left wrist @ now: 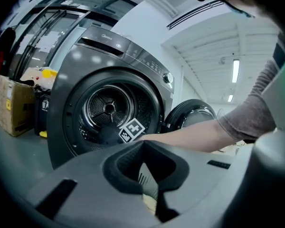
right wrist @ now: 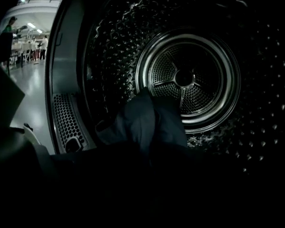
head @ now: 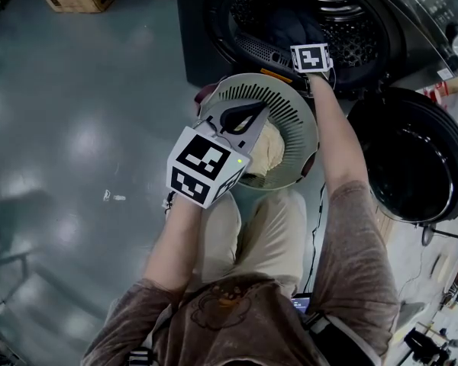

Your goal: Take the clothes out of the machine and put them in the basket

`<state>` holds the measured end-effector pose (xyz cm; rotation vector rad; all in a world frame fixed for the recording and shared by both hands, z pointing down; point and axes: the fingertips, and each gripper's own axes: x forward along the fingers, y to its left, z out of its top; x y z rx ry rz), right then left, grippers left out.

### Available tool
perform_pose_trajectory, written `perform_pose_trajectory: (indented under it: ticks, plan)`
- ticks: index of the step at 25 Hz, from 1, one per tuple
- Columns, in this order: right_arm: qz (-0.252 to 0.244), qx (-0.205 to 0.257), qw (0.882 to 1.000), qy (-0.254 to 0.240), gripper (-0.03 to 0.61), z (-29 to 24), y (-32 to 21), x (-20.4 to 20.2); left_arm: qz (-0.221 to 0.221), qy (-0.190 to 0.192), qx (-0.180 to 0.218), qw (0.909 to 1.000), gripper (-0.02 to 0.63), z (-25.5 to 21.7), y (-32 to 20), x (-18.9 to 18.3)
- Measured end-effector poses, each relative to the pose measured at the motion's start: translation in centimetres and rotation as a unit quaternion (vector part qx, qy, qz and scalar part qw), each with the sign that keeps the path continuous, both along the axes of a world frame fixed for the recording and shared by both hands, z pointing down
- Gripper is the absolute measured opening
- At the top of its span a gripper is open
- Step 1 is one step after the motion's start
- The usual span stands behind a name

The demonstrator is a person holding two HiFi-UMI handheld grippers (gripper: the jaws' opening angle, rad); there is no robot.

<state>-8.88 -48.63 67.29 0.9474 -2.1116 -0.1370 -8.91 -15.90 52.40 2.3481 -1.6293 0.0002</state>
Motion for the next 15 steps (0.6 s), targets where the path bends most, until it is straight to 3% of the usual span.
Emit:
perform_pose_trajectory:
  ticks: [2,7,15]
  plan:
    - [-0.016,0.015,1.0,0.012,0.043,-0.1,0.1,0.0,0.001,0.002,0.0,1.0,0.008,0.0,-0.1,0.0]
    - [-0.007,-0.02,0.999,-0.05,0.028,-1.3,1.3,0.6,0.003,0.003,-0.001,1.0,0.008,0.1,-0.4,0.3]
    - [-0.061,0.003,0.992,-0.112,0.025,-5.3,6.5,2.4,-0.002,-0.005,0.0,1.0,0.008,0.0,-0.3,0.8]
